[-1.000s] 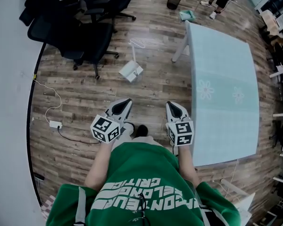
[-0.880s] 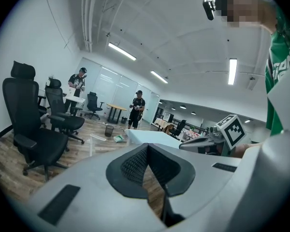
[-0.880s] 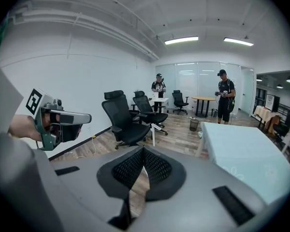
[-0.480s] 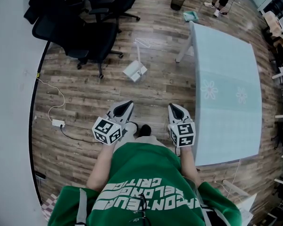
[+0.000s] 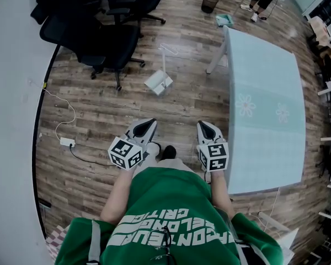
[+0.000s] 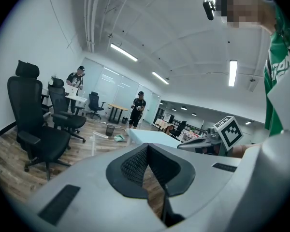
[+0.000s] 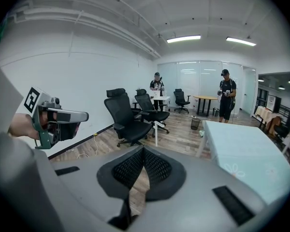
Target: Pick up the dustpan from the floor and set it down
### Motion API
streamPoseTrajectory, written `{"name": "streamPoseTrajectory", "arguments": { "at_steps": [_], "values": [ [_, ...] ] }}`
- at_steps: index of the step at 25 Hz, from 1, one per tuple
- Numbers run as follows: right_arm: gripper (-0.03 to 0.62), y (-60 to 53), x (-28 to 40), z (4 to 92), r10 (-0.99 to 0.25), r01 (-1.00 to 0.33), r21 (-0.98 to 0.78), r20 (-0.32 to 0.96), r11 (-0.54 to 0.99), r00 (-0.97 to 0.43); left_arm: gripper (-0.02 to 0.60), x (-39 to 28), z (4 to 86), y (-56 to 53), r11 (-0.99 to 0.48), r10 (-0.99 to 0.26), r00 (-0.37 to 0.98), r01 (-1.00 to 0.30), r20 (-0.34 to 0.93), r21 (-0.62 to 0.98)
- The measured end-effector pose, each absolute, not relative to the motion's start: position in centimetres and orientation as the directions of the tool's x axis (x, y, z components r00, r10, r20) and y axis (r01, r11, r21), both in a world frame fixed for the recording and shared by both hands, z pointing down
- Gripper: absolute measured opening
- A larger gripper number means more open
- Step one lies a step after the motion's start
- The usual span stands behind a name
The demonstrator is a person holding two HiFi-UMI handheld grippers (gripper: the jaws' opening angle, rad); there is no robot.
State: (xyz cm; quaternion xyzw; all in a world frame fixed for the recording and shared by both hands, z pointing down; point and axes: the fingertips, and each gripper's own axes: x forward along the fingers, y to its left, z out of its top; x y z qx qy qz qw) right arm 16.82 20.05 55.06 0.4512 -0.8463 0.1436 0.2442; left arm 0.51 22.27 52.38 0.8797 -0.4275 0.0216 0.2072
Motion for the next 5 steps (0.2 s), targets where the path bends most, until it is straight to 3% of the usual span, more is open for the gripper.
{"name": "streamPoseTrajectory", "arguments": {
  "at_steps": [5],
  "values": [
    [0.008, 19.98, 17.12, 55.01, -0.697, -0.835, -0.021, 0.540, 0.550, -0.473, 0.002, 0.51, 52.39, 22.54, -0.546, -0.745, 0.631, -0.763, 0.217, 0.345]
  ]
}}
